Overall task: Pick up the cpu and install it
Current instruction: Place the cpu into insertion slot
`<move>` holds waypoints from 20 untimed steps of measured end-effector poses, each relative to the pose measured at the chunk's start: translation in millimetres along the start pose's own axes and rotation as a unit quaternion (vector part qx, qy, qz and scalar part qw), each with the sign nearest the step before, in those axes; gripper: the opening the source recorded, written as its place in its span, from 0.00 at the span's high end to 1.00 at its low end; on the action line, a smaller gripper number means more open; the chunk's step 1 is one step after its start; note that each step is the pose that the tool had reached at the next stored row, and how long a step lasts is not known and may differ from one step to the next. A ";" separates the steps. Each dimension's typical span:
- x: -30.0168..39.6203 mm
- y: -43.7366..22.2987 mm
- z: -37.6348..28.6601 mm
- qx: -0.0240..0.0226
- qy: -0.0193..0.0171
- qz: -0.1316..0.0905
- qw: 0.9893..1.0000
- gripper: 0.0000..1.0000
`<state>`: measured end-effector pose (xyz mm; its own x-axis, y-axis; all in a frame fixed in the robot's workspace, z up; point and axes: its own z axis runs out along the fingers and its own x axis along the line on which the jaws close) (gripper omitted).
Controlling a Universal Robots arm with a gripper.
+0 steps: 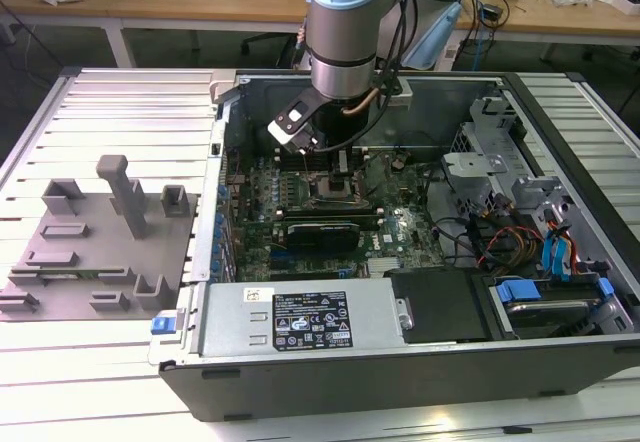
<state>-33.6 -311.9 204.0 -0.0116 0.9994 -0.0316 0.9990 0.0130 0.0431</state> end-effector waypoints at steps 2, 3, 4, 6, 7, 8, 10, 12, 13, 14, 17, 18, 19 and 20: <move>0.1 0.0 0.3 0.000 0.000 0.000 1.000 0.89; 0.1 0.0 0.5 0.000 0.000 0.000 1.000 0.89; 0.1 0.0 0.7 0.000 0.000 0.000 1.000 0.89; 0.1 0.0 1.0 0.000 0.000 0.000 1.000 0.89; 0.1 0.0 1.1 0.000 0.000 0.000 1.000 0.89; 0.1 0.0 1.2 0.000 0.000 0.000 1.000 0.89; 0.1 0.0 1.2 0.000 0.000 0.000 1.000 0.89; 0.1 0.0 1.2 0.000 0.000 0.000 1.000 0.89; 0.2 0.0 1.1 0.000 0.000 0.000 1.000 0.89; 0.2 0.1 0.6 0.000 0.000 0.000 1.000 0.89; 0.2 0.2 -2.5 0.000 0.001 0.000 1.000 0.89; 0.1 0.3 -4.0 0.000 0.000 0.000 1.000 0.89; 0.0 0.3 -6.1 0.000 0.000 0.000 1.000 0.89; -0.1 0.4 -7.4 0.000 0.000 0.000 1.000 0.89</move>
<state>-33.5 -311.8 211.4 -0.0115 0.9995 -0.0310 0.9990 0.0129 0.0434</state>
